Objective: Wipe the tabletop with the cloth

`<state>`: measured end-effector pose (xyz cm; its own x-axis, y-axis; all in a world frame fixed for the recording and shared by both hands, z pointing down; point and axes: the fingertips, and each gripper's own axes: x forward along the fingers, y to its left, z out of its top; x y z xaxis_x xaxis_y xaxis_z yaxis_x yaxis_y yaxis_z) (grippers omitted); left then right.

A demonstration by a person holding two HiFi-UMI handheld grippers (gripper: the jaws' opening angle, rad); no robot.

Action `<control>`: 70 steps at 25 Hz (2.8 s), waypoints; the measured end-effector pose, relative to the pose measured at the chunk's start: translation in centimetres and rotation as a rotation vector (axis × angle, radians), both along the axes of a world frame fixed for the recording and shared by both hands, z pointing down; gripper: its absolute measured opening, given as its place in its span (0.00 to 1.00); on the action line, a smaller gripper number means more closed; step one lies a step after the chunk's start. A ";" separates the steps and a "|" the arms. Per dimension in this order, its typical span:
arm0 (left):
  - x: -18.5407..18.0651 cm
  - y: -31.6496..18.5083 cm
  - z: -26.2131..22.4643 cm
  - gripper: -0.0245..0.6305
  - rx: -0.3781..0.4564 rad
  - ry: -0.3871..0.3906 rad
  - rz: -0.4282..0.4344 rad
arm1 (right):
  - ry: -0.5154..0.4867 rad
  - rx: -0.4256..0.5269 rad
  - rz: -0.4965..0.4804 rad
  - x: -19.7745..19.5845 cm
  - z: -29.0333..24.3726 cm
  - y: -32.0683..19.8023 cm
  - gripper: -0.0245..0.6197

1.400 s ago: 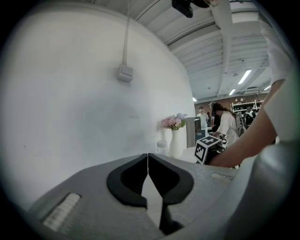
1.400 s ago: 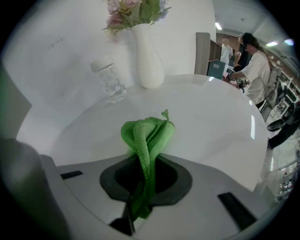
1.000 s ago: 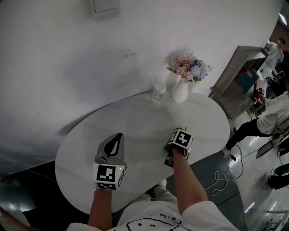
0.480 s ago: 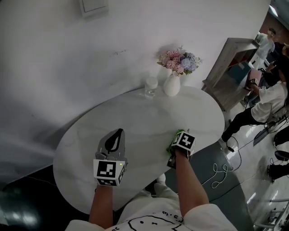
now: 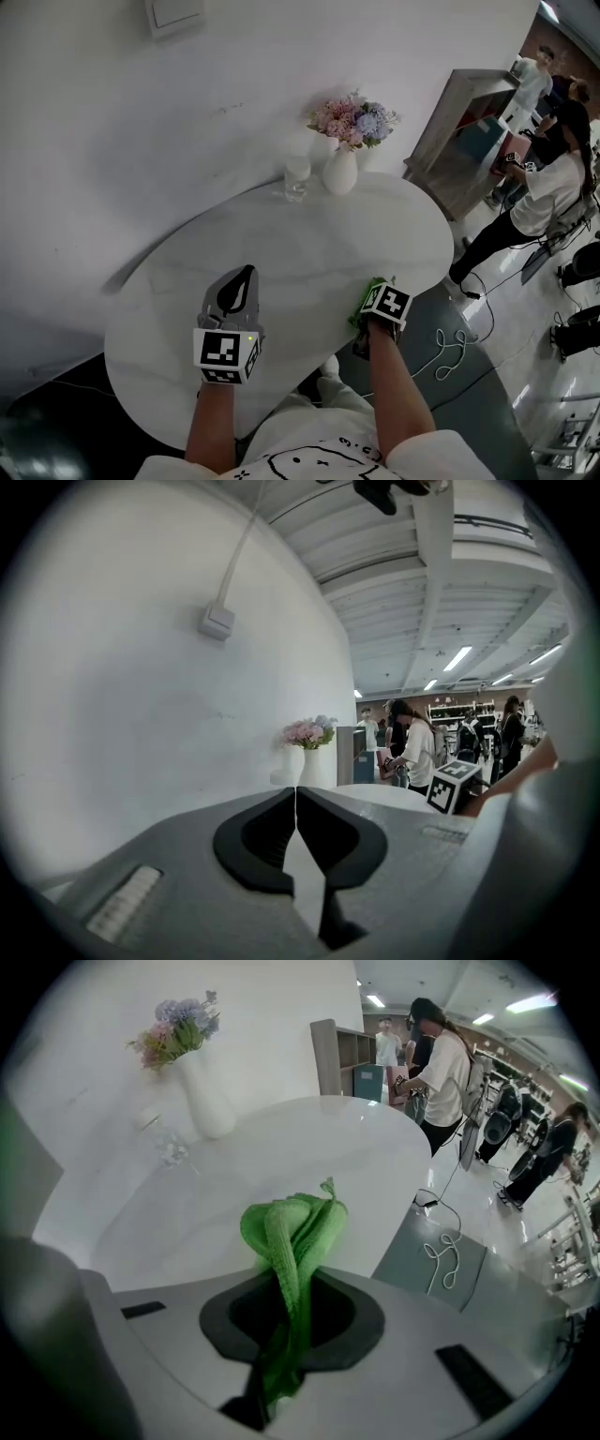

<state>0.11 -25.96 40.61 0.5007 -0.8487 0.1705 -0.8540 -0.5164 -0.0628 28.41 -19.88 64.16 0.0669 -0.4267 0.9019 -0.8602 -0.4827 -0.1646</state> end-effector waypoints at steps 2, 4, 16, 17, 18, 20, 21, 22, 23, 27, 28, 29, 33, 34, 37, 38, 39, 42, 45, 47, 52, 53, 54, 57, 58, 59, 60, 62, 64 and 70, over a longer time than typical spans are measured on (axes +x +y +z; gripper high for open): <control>0.1 0.0 0.1 0.07 -0.003 0.007 0.010 | 0.022 -0.006 0.002 0.6 0.0 1.0 0.10; 0.2 -0.1 0.3 0.07 -0.005 0.013 0.017 | 0.040 -0.014 0.011 1.2 -0.1 2.0 0.10; -1.4 -0.3 0.8 0.07 -0.019 0.054 0.040 | 0.121 -0.001 0.123 6.1 -3.9 5.7 0.10; -1.6 -0.3 0.9 0.07 -0.022 0.059 0.037 | 0.124 0.026 0.116 6.2 -4.7 5.0 0.10; -1.8 -0.4 1.0 0.07 -0.023 0.061 0.034 | 0.124 0.058 0.104 6.1 -5.6 4.3 0.10; -2.1 -0.5 1.2 0.07 -0.027 0.062 0.026 | 0.120 0.122 0.063 5.7 -7.1 2.6 0.10; -2.2 -0.5 1.3 0.07 -0.030 0.061 0.021 | 0.120 0.149 0.037 5.4 -7.8 1.6 0.10; -2.4 -0.6 1.4 0.07 -0.032 0.060 0.013 | 0.120 0.173 0.009 5.1 -8.3 0.6 0.10; -2.5 -0.7 1.5 0.07 -0.034 0.058 0.005 | 0.118 0.198 -0.024 4.7 -8.8 -0.5 0.10; -2.9 -1.0 1.7 0.07 -0.027 0.030 -0.042 | 0.090 0.265 -0.178 2.9 -9.3 -5.4 0.10; -3.0 -1.1 1.7 0.07 -0.023 0.022 -0.061 | 0.086 0.269 -0.212 2.6 -9.2 -6.5 0.10; -3.2 -1.2 1.6 0.07 -0.020 0.015 -0.082 | 0.083 0.270 -0.243 2.4 -9.0 -7.5 0.10; -3.2 -1.2 1.3 0.07 -0.020 -0.010 -0.156 | 0.069 0.264 -0.351 2.1 -8.4 -11.1 0.10; -3.0 -1.3 1.1 0.07 -0.019 -0.016 -0.171 | 0.067 0.265 -0.377 2.2 -8.3 -12.0 0.10; -2.5 -1.7 0.7 0.07 -0.015 -0.035 -0.212 | 0.059 0.260 -0.446 2.3 -7.6 -14.6 0.10; -2.3 -1.9 0.7 0.07 -0.014 -0.042 -0.223 | 0.059 0.255 -0.463 2.5 -7.3 -15.4 0.10; -2.0 -2.0 0.6 0.07 -0.014 -0.048 -0.232 | 0.059 0.249 -0.477 2.6 -7.0 -16.1 0.10; -1.2 -2.6 0.8 0.07 -0.021 -0.061 -0.262 | 0.048 0.237 -0.503 3.1 -6.2 -18.3 0.10; -0.1 -3.3 1.4 0.07 -0.034 -0.062 -0.294 | 0.022 0.237 -0.521 3.6 -5.3 -20.6 0.10; 0.6 -3.7 1.8 0.07 -0.044 -0.065 -0.314 | 0.003 0.237 -0.535 3.8 -4.8 -22.1 0.10; 2.1 -4.4 2.9 0.07 -0.070 -0.082 -0.359 | -0.008 0.201 -0.587 4.1 -2.7 -25.1 0.10; 2.4 -4.5 3.1 0.07 -0.074 -0.085 -0.366 | -0.006 0.191 -0.598 4.1 -2.3 -25.6 0.10; 2.6 -4.7 3.2 0.07 -0.078 -0.089 -0.374 | -0.004 0.184 -0.609 4.2 -1.9 -26.1 0.10; 3.0 -5.2 3.4 0.07 -0.089 -0.105 -0.398 | -0.008 0.180 -0.633 4.4 -1.3 -27.9 0.10; 3.2 -5.3 3.5 0.07 -0.093 -0.110 -0.405 | -0.005 0.179 -0.637 4.5 -1.2 -28.5 0.10; 3.4 -5.5 3.5 0.07 -0.096 -0.114 -0.411 | 0.003 0.173 -0.640 4.7 -1.2 -29.2 0.11; 3.6 -5.7 3.6 0.07 -0.100 -0.118 -0.416 | 0.014 0.166 -0.642 4.9 -1.2 -29.8 0.11; 4.2 -6.0 3.6 0.07 -0.106 -0.125 -0.422 | 0.040 0.152 -0.640 5.2 -1.2 -30.9 0.11; 4.8 -6.2 3.6 0.07 -0.110 -0.135 -0.423 | 0.059 0.141 -0.626 5.3 -1.3 -31.7 0.11; 6.4 -6.5 3.5 0.07 -0.114 -0.163 -0.429 | 0.007 0.127 -0.439 6.3 -1.1 -32.5 0.11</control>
